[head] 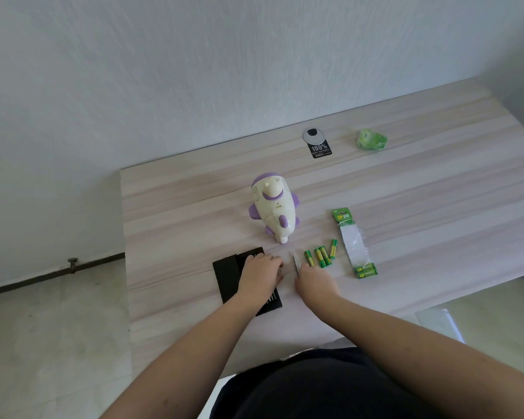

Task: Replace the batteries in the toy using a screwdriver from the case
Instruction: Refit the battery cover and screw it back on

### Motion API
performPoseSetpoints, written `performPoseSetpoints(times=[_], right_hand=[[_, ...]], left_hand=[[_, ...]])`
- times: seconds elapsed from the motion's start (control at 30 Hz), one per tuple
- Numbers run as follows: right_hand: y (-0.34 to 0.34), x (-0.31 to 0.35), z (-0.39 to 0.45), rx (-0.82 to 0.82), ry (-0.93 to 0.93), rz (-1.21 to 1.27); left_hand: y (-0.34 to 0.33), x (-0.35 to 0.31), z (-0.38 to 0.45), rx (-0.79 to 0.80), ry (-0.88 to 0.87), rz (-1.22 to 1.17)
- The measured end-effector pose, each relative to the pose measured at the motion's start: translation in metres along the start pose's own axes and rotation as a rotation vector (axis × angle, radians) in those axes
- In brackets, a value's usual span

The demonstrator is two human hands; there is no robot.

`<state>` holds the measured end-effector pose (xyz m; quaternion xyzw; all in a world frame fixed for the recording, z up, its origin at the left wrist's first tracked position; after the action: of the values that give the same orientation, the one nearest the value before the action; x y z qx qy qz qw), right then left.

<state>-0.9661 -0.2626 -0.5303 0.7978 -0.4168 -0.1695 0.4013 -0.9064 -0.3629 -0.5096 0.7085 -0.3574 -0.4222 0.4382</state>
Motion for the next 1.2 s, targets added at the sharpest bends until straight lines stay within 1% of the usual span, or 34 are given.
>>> performPoseSetpoints(times=[0.1,0.27,0.43,0.67,0.73,0.77,0.87,0.93,1.07,1.13,1.2], right_hand=[[-0.001,-0.004,0.0,0.012,-0.024,0.045],[0.001,-0.015,-0.003,0.023,-0.106,0.134],[0.009,-0.019,-0.005,-0.008,-0.086,0.158],[0.035,-0.017,-0.017,-0.09,-0.061,0.303],[0.044,-0.017,-0.021,-0.112,-0.047,0.338],[0.049,-0.018,-0.024,-0.119,-0.046,0.357],[0.061,-0.025,-0.034,-0.14,-0.055,0.409],[0.064,-0.03,-0.041,-0.137,-0.051,0.452],[0.075,-0.031,-0.058,-0.108,0.02,0.59],[0.092,-0.026,-0.068,-0.142,0.071,0.645],[0.112,-0.017,-0.082,-0.175,0.141,0.669]], left_hand=[[-0.001,-0.002,0.004,0.011,0.014,0.04],[-0.001,-0.005,0.012,0.009,0.029,0.042],[-0.003,-0.004,0.015,0.018,0.028,0.042],[-0.006,-0.002,0.018,0.013,0.022,-0.041],[-0.002,-0.001,0.015,0.004,0.059,-0.161],[0.002,0.002,0.012,-0.014,0.1,-0.264],[0.013,0.02,-0.004,-0.108,0.287,-0.655],[0.023,0.03,-0.015,-0.176,0.38,-0.881],[0.05,0.044,-0.034,-0.357,0.509,-1.362],[0.069,0.045,-0.04,-0.434,0.556,-1.545],[0.088,0.043,-0.042,-0.487,0.566,-1.687]])
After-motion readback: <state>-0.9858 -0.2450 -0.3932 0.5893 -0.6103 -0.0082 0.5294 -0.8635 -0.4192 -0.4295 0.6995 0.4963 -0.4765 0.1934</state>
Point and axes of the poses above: each hand's wrist, its own z-axis towards the middle knuckle, its own y-axis out of the back of the hand, x = y × z, the point moved 9 cm from there along z, towards the middle knuckle, and after that the axes turned 5 degrees about -y, right-handed, at the moved point
